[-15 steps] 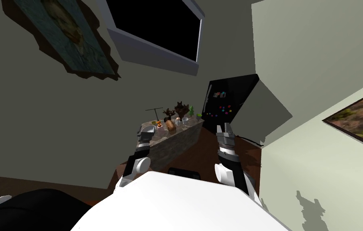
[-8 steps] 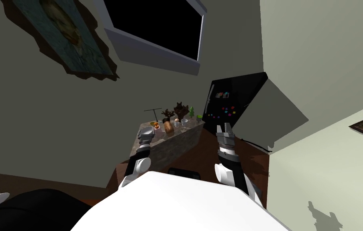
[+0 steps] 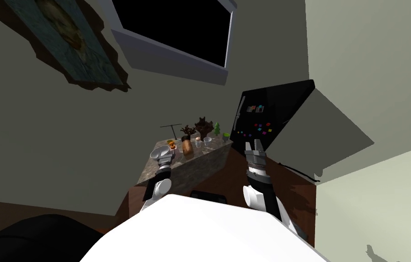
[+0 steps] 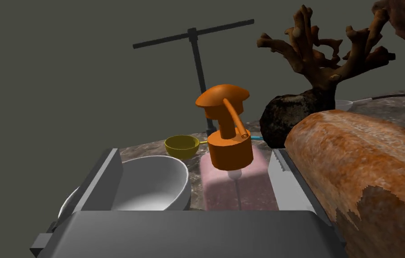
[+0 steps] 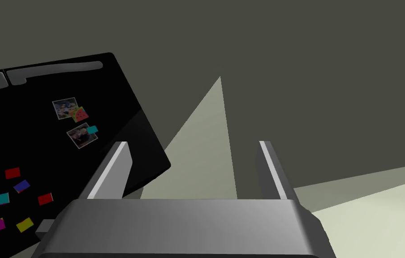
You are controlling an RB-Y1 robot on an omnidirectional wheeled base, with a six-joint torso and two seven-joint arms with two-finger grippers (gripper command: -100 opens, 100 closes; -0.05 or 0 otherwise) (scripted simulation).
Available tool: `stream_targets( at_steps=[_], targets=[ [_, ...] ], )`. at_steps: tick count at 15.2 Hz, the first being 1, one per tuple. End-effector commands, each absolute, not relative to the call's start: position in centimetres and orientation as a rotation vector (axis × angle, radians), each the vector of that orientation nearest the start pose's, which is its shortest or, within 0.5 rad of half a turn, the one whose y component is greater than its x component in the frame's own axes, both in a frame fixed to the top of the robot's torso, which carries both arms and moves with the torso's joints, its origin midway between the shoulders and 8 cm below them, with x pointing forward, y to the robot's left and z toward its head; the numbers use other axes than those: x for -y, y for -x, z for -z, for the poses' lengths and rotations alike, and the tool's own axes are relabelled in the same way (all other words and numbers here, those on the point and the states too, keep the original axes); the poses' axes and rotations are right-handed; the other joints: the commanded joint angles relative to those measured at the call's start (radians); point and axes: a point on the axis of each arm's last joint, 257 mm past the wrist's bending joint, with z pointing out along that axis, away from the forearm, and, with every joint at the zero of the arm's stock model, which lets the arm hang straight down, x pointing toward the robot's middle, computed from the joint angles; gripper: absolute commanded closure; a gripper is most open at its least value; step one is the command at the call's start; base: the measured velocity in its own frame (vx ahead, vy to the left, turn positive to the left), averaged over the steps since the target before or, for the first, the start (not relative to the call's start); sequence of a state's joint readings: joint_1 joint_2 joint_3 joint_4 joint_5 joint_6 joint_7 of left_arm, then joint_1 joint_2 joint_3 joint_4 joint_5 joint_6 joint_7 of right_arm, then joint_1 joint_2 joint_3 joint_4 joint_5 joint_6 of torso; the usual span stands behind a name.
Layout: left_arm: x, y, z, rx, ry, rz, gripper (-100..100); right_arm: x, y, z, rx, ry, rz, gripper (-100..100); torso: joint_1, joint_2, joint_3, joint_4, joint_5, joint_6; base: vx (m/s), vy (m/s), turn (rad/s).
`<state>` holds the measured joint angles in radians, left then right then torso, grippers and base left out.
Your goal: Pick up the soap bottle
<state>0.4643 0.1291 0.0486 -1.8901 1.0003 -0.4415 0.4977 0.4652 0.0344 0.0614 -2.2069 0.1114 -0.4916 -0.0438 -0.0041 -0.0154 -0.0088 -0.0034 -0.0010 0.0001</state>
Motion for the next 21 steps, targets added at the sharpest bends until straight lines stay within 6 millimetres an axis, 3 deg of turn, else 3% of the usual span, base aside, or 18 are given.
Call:
stream_targets(
  at_steps=[1,4,6,9,10,14,17,18,19,21],
  targets=[
    [-42.1,-37.7,20.0,0.298,1.740,1.954,-100,24.6,-36.6,-0.1,-0.678,-0.675,-1.338,0,0.000,0.000,0.000,0.000,0.000,0.000,0.159,-0.045,0.056],
    [-42.3,-37.6,21.0,0.383,1.773,1.966,-100,24.6,-36.6,-0.1,-0.678,-0.674,-1.338,0,0.004,0.001,0.001,0.000,0.001,0.000,0.140,-0.020,0.044],
    [-42.5,-37.3,19.7,0.355,1.754,1.973,-100,24.6,-36.6,-0.2,-0.678,-0.674,-1.338,0,0.005,0.004,0.002,0.001,0.001,0.000,0.068,-0.004,0.018],
    [-42.6,-37.3,19.5,0.358,1.751,1.976,-100,24.6,-36.6,-0.2,-0.678,-0.674,-1.338,0,0.008,0.007,0.004,0.002,0.001,0.000,0.062,0.016,0.017],
    [-42.6,-37.3,19.4,0.356,1.751,1.977,100,24.6,-36.6,-0.2,-0.678,-0.674,-1.338,0,0.008,0.008,0.005,0.002,0.002,0.000,0.016,0.005,-0.001],
    [-42.6,-37.3,19.4,0.355,1.751,1.977,100,24.6,-36.6,-0.2,-0.677,-0.674,-1.338,0,0.007,0.012,0.007,0.003,0.001,0.000,0.002,0.001,0.000],
    [-42.2,-37.6,20.6,0.353,1.762,1.962,100,24.6,-36.6,-0.2,-0.677,-0.674,-1.338,0,0.006,0.016,0.007,0.001,0.004,0.001,-0.064,-0.008,-0.021],
    [-42.3,-37.6,20.0,0.354,1.752,1.969,100,24.6,-36.6,-0.2,-0.677,-0.674,-1.338,0,0.006,0.016,0.008,0.001,0.004,0.001,-0.049,-0.008,-0.009],
    [-43.6,-37.7,18.2,0.380,1.704,1.997,-100,24.6,-36.6,-0.2,-0.677,-0.674,-1.338,0,0.006,0.015,0.007,0.001,0.004,0.001,-0.063,-0.020,-0.211],
    [-44.9,-37.7,15.7,0.418,1.636,2.038,-100,24.6,-36.6,-0.2,-0.677,-0.674,-1.339,0,0.005,0.018,0.009,0.001,0.004,0.002,-0.139,-0.051,-0.309]
  ],
)
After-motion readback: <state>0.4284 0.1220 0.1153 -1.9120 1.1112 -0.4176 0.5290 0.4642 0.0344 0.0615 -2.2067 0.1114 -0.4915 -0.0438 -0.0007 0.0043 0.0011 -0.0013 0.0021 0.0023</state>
